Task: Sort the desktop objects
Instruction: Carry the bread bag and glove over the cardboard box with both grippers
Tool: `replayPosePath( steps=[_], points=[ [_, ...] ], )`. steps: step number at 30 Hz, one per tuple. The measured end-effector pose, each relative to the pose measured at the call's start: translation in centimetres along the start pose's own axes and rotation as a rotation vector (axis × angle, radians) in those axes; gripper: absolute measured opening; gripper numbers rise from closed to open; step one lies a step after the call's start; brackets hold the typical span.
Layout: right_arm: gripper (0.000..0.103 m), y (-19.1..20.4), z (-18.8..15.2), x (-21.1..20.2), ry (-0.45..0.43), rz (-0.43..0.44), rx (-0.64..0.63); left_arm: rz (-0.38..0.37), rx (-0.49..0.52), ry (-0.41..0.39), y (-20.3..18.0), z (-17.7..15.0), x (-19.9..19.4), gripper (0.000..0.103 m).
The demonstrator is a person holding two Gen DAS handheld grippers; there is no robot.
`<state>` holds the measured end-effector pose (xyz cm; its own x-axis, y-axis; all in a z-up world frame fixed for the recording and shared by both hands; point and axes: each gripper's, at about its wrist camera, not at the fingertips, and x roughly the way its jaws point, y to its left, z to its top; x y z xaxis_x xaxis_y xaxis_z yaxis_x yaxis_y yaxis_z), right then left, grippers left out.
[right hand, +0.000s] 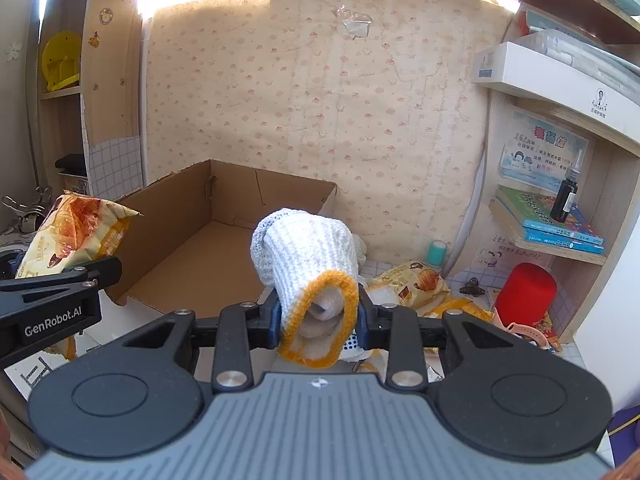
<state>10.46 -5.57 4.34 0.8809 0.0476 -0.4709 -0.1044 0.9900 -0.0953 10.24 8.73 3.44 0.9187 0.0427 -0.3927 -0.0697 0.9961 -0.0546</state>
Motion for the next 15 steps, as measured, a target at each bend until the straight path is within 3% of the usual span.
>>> replayPosePath(
  steps=[15],
  points=[
    [0.033,1.3,0.9,1.4,0.002,0.026,-0.019,0.020,-0.005,0.009,1.1,0.3,1.5,0.056]
  ],
)
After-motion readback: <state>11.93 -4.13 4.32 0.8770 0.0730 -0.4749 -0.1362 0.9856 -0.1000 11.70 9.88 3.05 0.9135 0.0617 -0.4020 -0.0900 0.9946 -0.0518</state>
